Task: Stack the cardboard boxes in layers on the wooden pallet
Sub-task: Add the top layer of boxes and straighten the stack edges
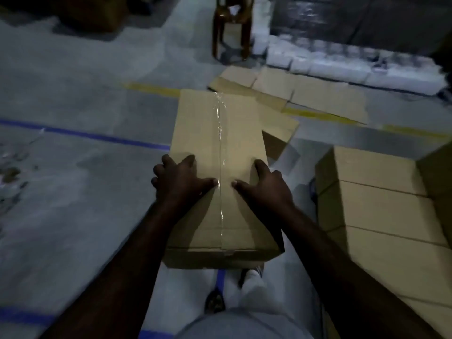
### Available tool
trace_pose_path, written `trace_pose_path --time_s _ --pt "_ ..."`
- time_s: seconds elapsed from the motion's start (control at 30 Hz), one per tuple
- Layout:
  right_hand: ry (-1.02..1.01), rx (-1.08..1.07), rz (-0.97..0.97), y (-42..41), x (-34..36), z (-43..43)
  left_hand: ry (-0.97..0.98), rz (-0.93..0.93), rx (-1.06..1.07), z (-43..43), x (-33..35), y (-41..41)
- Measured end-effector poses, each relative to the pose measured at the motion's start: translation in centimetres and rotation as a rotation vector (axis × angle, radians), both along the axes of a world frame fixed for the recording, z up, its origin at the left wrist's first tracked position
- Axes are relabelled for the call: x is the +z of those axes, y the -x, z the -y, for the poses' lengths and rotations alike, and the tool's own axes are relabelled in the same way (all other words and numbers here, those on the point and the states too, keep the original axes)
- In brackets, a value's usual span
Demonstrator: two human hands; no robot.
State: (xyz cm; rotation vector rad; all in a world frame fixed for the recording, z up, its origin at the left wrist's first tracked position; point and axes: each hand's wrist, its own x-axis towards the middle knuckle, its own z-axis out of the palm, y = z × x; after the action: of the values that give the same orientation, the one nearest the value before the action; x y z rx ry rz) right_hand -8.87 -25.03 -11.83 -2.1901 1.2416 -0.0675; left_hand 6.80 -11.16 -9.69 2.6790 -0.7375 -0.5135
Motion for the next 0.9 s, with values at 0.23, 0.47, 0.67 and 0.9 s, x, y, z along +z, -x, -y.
trace_pose_path --time_s 0.23,0.47,0.67,0.9 --pt "0.025 -0.372 0.117 12.1 3.2 1.3 0.058 0.028 -0.339 7.4 3.0 8.2" --pt "0.077 -0.627 0.015 24.5 5.2 -0.7 0.123 0.041 -0.640 11.2 5.1 19.3" --pt "0.100 -0.803 -0.013 34.2 6.0 -4.2 0.127 0.013 -0.818 11.5 5.6 29.3" --pt "0.067 -1.015 0.016 42.8 5.4 -8.4 0.131 0.010 -1.048 12.1 4.8 38.5"
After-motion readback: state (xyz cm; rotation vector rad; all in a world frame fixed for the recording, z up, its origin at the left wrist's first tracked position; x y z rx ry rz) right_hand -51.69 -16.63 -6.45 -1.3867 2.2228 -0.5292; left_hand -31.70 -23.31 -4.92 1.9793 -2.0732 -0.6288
